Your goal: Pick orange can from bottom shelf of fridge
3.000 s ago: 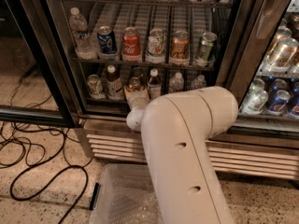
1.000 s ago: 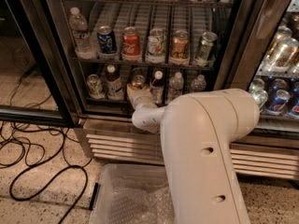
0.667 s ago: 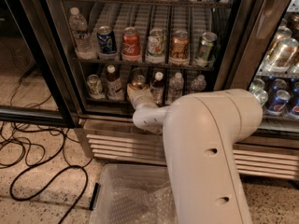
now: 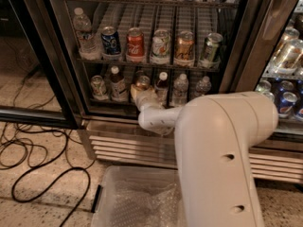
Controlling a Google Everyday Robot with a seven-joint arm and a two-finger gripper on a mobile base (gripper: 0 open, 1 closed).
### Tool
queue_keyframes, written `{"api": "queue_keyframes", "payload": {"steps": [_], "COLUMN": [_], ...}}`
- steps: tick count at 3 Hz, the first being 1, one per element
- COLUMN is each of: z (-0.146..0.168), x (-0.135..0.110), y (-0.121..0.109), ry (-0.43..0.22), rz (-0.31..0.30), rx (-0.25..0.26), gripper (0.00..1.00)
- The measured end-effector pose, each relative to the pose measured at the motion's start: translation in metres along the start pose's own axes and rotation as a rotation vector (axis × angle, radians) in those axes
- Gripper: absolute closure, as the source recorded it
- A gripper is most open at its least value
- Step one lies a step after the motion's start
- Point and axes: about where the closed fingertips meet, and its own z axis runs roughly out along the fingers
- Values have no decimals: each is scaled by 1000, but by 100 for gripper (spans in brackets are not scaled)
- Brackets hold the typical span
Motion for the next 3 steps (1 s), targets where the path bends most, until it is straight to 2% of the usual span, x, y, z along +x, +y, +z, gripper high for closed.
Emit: {"api": "queue_keyframes", "payload": {"steps": [1, 2, 3], "z": [-16, -21, -22], "x": [1, 15, 11], "y": [13, 23, 24], "ry": [60, 131, 132], "rz": [82, 136, 137], "rx": [-63, -98, -98], "gripper": [100, 100, 100]}}
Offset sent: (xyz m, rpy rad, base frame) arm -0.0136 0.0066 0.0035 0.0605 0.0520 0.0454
